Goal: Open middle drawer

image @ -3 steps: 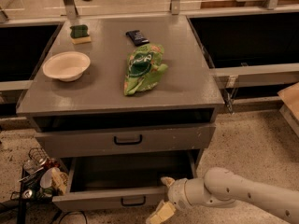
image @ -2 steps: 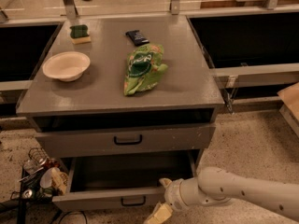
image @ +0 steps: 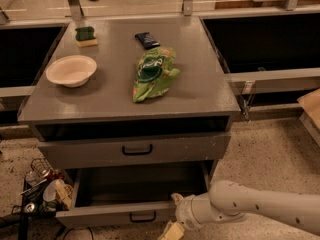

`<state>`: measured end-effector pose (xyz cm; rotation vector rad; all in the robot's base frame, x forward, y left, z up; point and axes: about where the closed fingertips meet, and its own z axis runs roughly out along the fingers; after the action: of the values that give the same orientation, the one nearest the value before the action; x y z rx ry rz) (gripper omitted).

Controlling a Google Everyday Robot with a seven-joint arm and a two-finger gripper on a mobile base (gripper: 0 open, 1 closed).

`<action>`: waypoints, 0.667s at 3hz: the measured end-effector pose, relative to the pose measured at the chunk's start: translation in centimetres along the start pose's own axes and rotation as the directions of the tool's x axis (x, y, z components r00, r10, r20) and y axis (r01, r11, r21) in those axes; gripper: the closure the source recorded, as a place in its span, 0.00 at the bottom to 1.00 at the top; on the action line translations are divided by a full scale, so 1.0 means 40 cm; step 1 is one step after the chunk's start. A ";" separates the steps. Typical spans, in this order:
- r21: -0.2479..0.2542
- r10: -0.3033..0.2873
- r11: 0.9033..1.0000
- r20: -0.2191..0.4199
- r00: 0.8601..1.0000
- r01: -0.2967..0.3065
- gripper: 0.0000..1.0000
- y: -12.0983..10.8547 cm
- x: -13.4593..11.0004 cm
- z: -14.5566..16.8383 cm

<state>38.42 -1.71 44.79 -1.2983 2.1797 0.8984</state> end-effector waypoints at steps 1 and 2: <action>-0.041 -0.016 0.999 0.022 1.000 0.017 0.00 0.049 0.012 -0.025; -0.081 -0.031 0.996 0.041 0.999 0.034 0.00 0.091 0.024 -0.041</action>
Offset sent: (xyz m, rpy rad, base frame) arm -0.0405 -0.0116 0.0219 0.0815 0.0070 0.0600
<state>34.66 -2.21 46.41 -1.3387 2.1051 1.0017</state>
